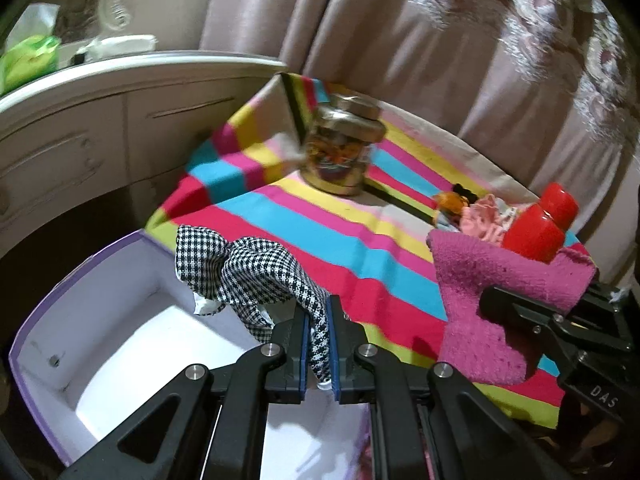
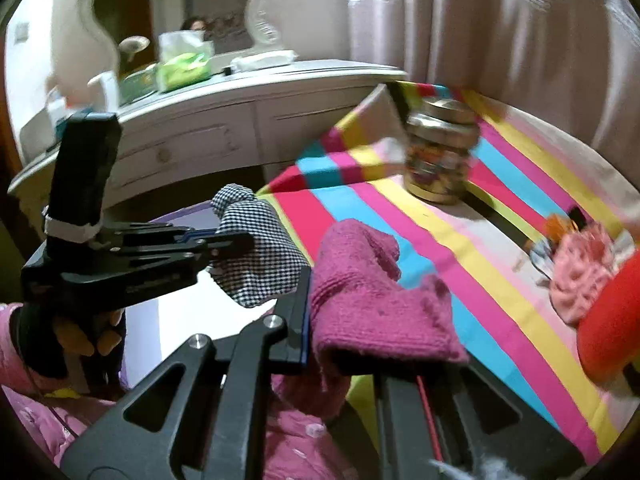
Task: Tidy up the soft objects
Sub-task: 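Carry both items to the white box and release them inside, then grasp the pink fleece item with the left tool and lift it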
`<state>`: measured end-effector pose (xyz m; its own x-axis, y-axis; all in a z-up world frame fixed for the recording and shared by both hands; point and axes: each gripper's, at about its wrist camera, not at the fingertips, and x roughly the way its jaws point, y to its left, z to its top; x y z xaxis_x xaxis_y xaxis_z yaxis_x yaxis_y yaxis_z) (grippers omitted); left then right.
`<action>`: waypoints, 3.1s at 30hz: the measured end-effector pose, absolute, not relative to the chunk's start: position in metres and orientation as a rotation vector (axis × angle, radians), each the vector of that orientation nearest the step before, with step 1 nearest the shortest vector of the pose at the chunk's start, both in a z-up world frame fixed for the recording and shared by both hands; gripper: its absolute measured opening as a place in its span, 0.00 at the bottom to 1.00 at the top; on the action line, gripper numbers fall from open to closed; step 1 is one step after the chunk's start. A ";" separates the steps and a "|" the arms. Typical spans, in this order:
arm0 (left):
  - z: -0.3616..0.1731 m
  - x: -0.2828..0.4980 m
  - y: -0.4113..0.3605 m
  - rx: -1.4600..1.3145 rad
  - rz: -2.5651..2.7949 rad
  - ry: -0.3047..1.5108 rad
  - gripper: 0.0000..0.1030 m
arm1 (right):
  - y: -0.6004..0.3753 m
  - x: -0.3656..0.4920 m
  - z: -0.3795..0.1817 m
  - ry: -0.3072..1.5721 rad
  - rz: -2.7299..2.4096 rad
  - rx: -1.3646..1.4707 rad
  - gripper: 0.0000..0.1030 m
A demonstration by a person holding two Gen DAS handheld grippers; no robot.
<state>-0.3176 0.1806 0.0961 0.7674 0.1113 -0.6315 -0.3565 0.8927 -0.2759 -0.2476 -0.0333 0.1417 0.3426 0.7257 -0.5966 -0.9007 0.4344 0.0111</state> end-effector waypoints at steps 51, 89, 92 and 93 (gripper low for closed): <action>0.093 -0.001 -0.037 -0.034 -0.153 0.676 0.83 | -0.222 -0.131 0.033 0.917 0.570 0.120 0.65; 0.028 -0.063 0.074 -0.215 -0.006 0.847 0.79 | -0.132 -0.043 0.083 0.727 0.521 -0.126 0.70; 0.025 -0.060 0.069 -0.189 -0.003 0.857 0.85 | -0.116 -0.004 0.092 0.726 0.513 -0.082 0.70; 0.023 -0.059 0.065 -0.167 -0.005 0.860 0.88 | -0.114 0.003 0.093 0.729 0.508 -0.064 0.71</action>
<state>-0.0592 0.0649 0.0233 0.6529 -0.0719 -0.7541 -0.0625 0.9870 -0.1482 0.0030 -0.1144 0.0932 0.6306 0.4217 -0.6515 -0.4654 0.8773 0.1173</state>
